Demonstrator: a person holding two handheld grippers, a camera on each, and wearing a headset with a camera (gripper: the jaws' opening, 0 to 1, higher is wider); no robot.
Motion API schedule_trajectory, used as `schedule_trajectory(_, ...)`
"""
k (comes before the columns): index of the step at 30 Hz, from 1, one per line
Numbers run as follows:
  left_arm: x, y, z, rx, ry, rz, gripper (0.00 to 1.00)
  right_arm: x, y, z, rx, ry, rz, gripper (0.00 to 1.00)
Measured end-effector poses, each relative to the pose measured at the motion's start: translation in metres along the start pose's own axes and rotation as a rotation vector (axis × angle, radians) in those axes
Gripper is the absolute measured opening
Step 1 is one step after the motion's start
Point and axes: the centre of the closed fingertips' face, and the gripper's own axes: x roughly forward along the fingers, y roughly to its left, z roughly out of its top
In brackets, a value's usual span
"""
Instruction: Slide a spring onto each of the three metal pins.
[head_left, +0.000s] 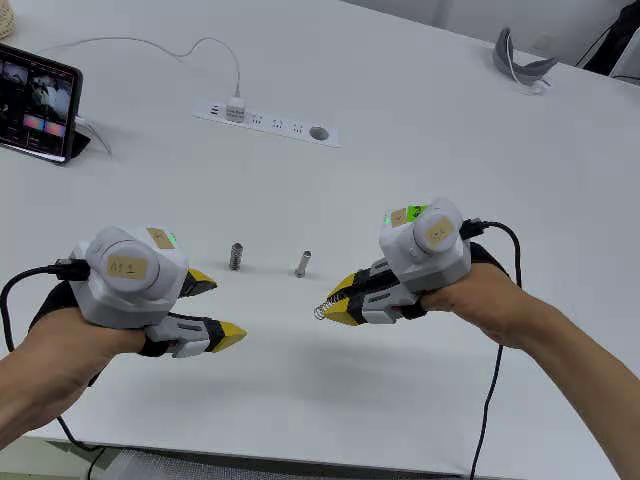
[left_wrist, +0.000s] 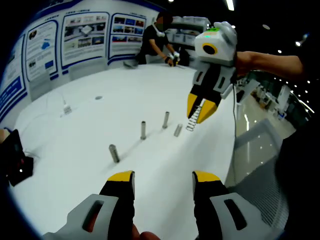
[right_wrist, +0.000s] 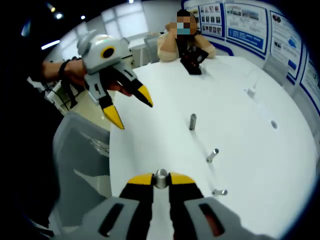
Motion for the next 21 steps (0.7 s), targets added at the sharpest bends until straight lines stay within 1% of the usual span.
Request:
schedule_trajectory(11,-0.007,0.012,-0.005,-0.044,-0.009,0.04,0.57,-0.002,-0.023,-0.006,-0.015,0.03,-0.03,0.13)
schedule_trajectory(16,-0.01,0.015,-0.008,-0.061,-0.011,0.05,0.6,-0.002,-0.034,-0.006,-0.019,0.04,-0.043,0.13)
schedule_trajectory(19,-0.012,0.017,-0.01,-0.071,-0.006,0.062,0.65,-0.002,-0.041,-0.004,-0.022,0.044,-0.052,0.13)
schedule_trajectory(21,-0.013,0.018,-0.012,-0.076,-0.003,0.065,0.65,-0.001,-0.046,-0.004,-0.024,0.047,-0.059,0.13)
